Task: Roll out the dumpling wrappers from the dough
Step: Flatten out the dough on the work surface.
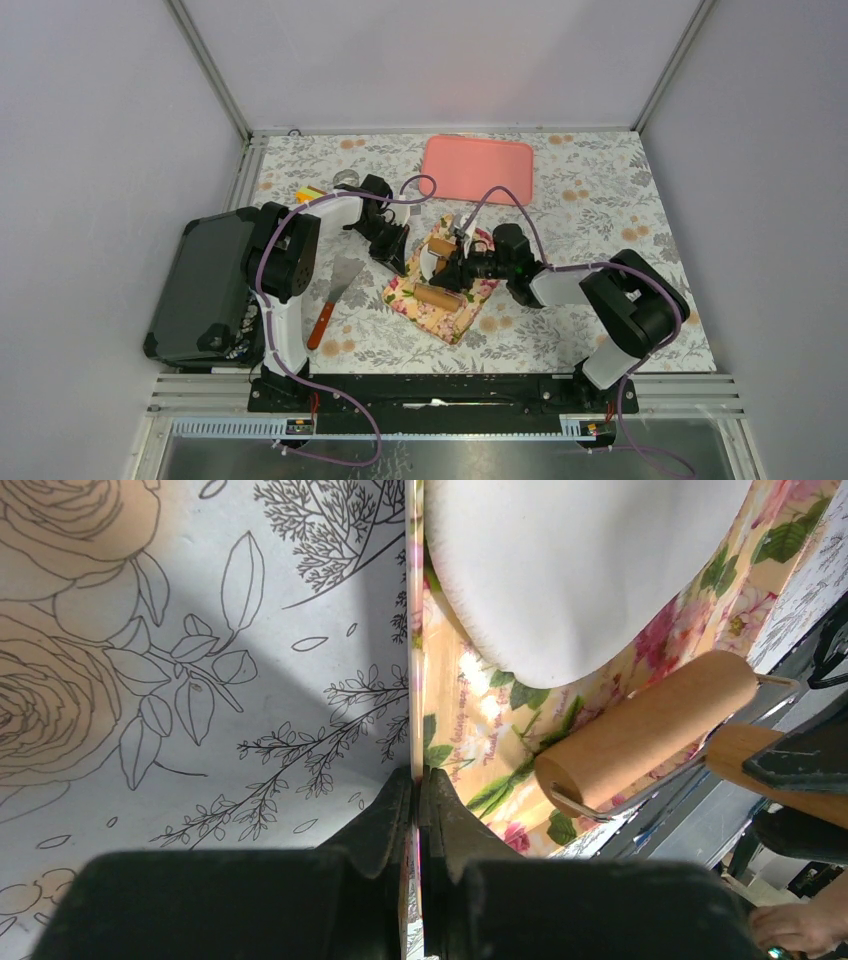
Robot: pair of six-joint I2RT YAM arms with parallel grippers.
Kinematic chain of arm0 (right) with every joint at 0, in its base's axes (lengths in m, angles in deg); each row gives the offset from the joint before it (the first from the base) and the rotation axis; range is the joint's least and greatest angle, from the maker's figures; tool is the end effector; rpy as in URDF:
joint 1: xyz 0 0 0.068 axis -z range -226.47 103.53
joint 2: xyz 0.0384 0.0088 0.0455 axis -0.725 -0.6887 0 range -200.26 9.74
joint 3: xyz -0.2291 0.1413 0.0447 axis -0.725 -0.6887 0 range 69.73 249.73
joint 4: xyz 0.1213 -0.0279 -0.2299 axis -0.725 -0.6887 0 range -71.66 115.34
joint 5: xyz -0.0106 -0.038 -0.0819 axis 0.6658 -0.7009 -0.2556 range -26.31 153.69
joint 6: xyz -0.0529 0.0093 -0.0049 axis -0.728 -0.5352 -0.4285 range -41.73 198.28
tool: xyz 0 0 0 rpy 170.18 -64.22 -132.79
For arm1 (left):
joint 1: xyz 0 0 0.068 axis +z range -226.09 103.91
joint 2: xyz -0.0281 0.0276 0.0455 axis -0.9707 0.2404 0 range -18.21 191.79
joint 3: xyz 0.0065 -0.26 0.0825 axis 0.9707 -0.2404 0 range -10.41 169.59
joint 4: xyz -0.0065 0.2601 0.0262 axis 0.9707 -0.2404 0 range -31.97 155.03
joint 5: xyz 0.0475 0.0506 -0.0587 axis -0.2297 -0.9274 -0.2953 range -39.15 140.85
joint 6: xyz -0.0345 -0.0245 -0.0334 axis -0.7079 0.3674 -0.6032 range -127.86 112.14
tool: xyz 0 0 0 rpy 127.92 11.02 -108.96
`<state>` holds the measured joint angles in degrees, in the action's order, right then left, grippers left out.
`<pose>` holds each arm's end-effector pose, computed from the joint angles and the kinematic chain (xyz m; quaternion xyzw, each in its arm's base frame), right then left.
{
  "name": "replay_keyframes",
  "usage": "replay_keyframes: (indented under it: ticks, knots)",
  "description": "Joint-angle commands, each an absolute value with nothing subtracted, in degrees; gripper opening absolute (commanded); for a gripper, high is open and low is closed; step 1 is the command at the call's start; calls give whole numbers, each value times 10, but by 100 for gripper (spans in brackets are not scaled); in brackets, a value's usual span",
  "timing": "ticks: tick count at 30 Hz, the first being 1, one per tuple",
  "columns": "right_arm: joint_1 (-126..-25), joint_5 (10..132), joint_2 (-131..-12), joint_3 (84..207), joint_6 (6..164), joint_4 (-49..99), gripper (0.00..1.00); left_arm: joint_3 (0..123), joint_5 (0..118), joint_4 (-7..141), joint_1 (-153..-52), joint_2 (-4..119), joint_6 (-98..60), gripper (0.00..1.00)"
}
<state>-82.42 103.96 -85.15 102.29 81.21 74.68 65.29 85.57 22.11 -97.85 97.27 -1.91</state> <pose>0.2359 0.1995 0.1647 -0.4142 0.6436 0.4485 0.4616 0.3393 -0.1572 0.1388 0.2466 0.9202 -0.3033 0.0193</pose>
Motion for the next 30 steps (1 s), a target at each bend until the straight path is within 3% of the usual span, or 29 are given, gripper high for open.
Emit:
replay_keyframes:
  ticks: [1, 4, 14, 30]
  knots:
    - [-788, 1112, -806, 1042, 886, 728, 0, 625, 786, 234, -981, 993, 3, 0]
    - [-753, 1098, -794, 1056, 940, 789, 0, 626, 786, 234, -981, 993, 3, 0]
    - [-724, 966, -881, 1067, 854, 851, 0, 626, 786, 234, -980, 994, 3, 0]
    - [-778, 945, -879, 989, 786, 714, 0, 625, 789, 234, -980, 993, 4, 0]
